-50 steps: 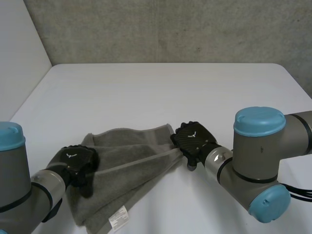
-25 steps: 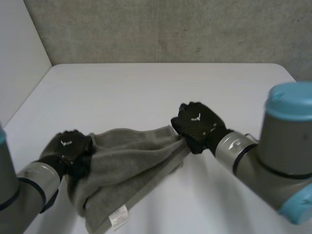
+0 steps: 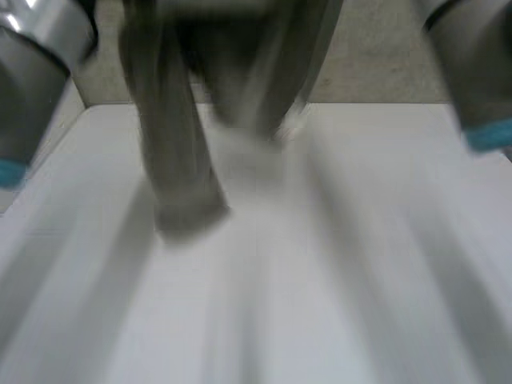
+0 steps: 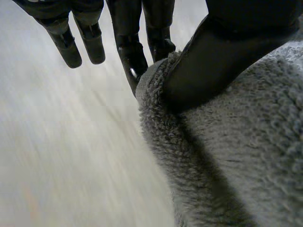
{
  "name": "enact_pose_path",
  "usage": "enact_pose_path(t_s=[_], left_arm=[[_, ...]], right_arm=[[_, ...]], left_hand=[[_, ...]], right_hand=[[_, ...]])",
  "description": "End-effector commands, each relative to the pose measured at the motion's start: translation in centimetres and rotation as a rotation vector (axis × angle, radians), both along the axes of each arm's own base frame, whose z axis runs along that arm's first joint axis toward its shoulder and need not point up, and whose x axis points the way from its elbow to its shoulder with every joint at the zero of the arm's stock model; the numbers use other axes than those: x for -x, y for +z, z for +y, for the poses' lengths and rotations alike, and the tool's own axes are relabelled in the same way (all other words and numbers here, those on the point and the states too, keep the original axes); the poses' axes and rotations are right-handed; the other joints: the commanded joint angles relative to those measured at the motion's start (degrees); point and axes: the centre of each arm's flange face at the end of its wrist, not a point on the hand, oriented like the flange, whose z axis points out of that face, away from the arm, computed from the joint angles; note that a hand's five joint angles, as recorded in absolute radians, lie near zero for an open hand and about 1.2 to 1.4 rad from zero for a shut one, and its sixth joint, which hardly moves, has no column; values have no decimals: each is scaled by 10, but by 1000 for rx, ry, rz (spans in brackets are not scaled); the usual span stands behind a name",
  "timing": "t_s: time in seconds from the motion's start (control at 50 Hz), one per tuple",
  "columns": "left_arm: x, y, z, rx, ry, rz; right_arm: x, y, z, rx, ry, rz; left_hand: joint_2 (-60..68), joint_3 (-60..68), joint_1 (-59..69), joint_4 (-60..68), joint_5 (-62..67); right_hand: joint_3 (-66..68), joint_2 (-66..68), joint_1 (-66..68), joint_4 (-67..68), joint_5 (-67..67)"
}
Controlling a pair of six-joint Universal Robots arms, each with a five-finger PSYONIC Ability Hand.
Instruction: Fold the towel.
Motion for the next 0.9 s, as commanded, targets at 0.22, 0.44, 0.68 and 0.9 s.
enact_pose_path(t_s=[0.22, 0.44, 0.68, 0.9], left_arm=[[11, -132, 34, -277, -158, -164], [46, -263, 83, -621, -302, -382], [41, -225, 70, -522, -132, -383], [34, -184, 78, -449, -126, -339]], right_arm=[[36, -152, -10, -294, 3, 374], [49, -288, 5, -563, -21, 695], [66, -275, -1, -611, -66, 682], [90, -265, -24, -605, -213, 662]], left_hand=[[44, -28, 83, -31, 51], [-1, -28, 38, -31, 6], [-403, -28, -364, -31, -396], [-588, -28, -549, -31, -581]], right_hand=[[-26, 69, 58, -44, 39], [-26, 69, 58, -44, 39], [-26, 69, 58, -44, 39], [-26, -46, -57, -44, -77]])
